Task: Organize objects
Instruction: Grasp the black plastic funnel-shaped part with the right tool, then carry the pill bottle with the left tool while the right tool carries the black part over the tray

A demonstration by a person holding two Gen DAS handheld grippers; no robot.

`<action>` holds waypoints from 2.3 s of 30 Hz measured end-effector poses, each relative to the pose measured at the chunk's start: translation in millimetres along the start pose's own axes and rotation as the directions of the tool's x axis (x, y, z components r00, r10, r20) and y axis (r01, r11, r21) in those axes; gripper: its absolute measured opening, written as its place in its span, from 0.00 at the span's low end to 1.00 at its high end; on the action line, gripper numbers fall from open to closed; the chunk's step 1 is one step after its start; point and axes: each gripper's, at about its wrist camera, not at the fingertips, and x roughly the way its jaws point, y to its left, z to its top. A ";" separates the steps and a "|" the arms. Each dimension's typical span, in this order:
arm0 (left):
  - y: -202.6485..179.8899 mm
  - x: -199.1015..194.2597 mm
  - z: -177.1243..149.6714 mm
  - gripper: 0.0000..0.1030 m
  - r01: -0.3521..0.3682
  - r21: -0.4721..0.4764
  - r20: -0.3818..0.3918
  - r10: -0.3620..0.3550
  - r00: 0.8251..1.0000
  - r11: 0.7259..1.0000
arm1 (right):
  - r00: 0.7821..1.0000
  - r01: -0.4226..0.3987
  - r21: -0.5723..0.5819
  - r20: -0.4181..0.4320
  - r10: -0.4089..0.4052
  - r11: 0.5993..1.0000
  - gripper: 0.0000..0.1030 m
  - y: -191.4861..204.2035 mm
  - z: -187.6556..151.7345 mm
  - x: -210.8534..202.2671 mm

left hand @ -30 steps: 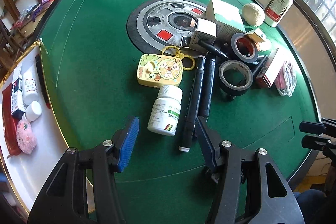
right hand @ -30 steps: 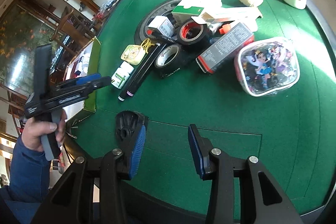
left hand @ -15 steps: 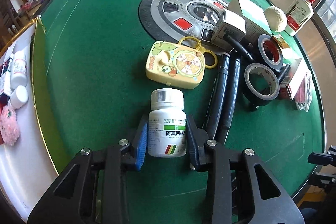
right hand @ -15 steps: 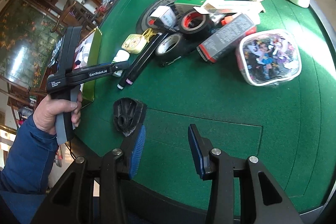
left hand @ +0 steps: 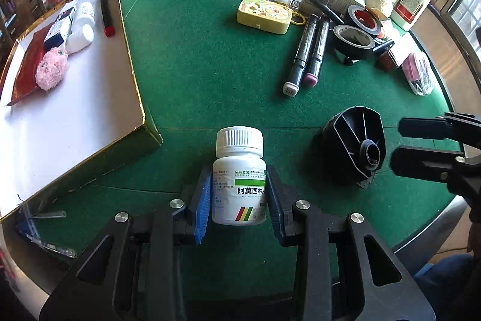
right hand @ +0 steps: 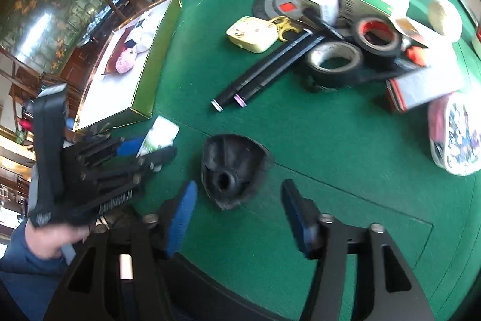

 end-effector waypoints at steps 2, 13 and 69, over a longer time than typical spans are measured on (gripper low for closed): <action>2.7 -0.3 0.4 0.32 0.004 0.004 0.003 -0.004 1.000 1.000 | 0.999 0.035 -0.006 -0.013 -0.035 0.999 0.71 6.4 3.7 6.4; -5.4 4.6 5.9 0.32 -0.067 0.083 0.027 0.065 0.998 0.994 | 0.977 0.195 -0.066 -0.072 -0.200 0.979 0.67 17.1 10.2 41.2; -30.1 -6.9 3.7 0.32 -0.043 0.034 0.108 0.039 0.993 0.999 | 0.986 0.167 -0.141 0.042 -0.163 0.976 0.53 -7.6 -10.2 9.1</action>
